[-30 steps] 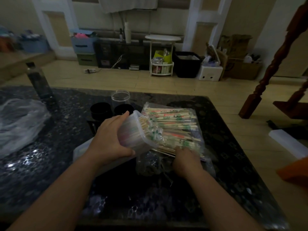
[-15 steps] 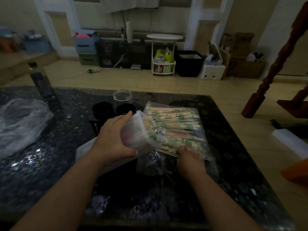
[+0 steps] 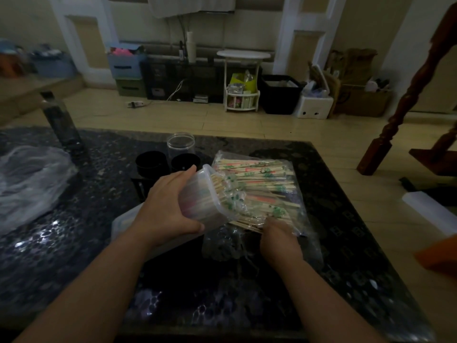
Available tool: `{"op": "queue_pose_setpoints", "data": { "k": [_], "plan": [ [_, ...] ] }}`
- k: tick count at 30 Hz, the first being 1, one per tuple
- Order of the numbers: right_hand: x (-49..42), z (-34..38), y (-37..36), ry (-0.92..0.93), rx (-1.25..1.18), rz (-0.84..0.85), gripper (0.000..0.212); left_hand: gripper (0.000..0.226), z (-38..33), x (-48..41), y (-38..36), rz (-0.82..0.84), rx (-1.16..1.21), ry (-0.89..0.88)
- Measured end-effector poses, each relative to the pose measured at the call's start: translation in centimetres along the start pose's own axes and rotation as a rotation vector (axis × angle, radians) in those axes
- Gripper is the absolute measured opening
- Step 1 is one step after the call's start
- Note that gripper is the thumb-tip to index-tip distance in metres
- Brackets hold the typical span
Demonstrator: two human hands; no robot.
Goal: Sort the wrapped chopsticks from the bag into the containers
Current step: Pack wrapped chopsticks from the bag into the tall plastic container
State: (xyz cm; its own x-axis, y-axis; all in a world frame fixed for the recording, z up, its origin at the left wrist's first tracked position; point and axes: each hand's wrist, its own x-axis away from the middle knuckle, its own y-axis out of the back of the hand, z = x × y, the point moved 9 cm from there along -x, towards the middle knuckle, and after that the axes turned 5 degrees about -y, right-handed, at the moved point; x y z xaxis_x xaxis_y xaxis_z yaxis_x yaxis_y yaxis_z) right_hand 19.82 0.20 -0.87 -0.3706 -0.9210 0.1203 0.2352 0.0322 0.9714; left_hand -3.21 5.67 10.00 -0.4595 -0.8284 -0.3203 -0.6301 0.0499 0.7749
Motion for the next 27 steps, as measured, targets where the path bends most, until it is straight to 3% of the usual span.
{"op": "queue_pose_setpoints", "data": {
  "k": [11, 27],
  "plan": [
    [-1.2, -1.0, -2.2, -0.026, 0.151, 0.032, 0.041, 0.128, 0.1, -0.1, -0.1, 0.009, -0.007, 0.000],
    [-1.1, -0.3, -2.3, 0.038, 0.096, 0.058, 0.041, 0.128, 0.1, -0.1, -0.3, 0.019, 0.015, 0.013]
  ]
}}
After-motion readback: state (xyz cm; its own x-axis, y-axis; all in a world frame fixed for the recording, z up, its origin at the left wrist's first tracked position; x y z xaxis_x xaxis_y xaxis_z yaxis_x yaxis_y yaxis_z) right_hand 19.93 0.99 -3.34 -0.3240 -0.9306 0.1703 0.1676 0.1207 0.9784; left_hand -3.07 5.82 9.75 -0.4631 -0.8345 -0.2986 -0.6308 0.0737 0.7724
